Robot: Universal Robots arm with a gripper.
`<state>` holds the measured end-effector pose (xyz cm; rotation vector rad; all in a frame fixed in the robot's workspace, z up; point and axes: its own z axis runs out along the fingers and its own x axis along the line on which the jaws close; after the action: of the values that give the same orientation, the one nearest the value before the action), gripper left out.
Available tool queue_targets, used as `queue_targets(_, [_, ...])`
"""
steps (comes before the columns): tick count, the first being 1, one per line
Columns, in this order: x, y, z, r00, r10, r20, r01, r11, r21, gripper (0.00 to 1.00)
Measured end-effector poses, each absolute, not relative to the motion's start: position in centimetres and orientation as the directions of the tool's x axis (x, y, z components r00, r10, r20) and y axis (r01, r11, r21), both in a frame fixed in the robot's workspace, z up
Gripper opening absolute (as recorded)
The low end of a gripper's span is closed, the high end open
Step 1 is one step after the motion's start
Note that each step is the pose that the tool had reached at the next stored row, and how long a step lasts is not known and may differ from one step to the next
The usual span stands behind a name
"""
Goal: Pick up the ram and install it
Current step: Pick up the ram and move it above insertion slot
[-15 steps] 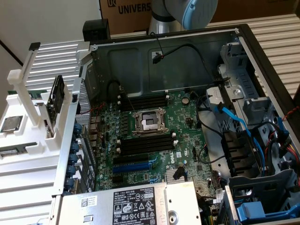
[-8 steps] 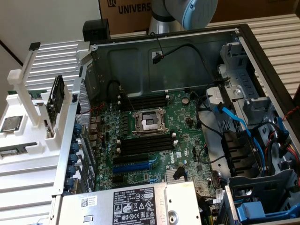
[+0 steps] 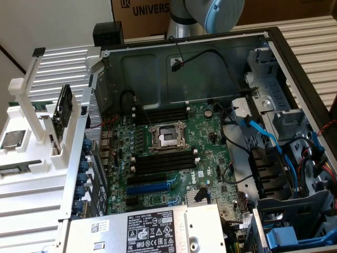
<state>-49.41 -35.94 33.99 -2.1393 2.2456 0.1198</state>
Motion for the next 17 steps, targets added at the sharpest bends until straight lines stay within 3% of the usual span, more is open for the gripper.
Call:
queue_targets(11, [-49.4, -36.1, 32.6, 0.064, -0.995, -0.080, -0.997, -0.067, 0.035, 0.10])
queue_targets(17, [-49.2, -38.4, 31.5, 0.065, -0.995, -0.081, -0.997, -0.068, 0.035, 0.10])
